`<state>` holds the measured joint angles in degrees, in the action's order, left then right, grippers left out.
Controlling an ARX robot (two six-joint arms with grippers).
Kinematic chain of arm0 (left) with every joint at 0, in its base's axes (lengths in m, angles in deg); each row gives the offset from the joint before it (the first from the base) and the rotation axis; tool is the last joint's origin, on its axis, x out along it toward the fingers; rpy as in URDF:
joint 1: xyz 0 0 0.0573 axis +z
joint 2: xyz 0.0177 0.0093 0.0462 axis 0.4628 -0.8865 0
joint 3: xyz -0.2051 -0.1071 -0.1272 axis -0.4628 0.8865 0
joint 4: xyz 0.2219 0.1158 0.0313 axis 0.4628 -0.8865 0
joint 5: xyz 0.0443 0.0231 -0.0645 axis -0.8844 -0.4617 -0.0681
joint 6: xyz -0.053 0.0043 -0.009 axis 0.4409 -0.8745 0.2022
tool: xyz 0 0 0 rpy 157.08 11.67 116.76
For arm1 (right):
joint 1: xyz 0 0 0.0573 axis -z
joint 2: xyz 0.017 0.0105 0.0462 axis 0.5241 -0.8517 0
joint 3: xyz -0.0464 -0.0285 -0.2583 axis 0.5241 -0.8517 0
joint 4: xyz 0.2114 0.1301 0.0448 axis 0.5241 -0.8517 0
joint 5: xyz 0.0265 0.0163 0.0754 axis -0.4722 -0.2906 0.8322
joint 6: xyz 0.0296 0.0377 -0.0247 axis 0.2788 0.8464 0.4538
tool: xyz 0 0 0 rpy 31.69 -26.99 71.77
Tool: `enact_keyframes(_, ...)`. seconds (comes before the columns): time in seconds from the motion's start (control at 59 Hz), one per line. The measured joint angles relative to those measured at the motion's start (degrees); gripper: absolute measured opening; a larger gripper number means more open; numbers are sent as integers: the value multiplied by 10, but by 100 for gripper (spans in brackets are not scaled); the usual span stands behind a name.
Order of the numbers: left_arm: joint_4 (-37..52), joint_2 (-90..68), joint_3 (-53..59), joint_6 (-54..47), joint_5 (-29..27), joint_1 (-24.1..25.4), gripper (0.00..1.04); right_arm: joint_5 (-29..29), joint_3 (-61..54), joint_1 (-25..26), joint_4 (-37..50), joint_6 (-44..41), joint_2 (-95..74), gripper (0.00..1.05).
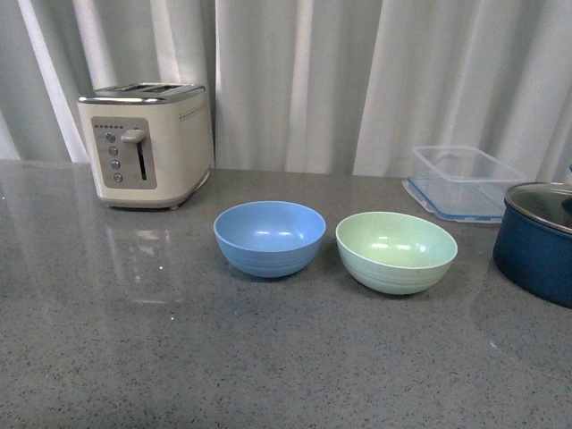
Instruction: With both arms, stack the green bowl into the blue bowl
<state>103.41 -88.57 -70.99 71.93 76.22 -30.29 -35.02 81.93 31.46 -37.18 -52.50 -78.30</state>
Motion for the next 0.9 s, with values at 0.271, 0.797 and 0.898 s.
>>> enact_keyframes(0.271,59,88,148,-3,19,27,3,0,0,0,0,0,0,95)
enact_keyframes(0.797,57,225,282,-6,21,27,4,0,0,0,0,0,0,95)
enact_keyframes(0.898,42,257,300,-6,21,27,4,0,0,0,0,0,0,95)
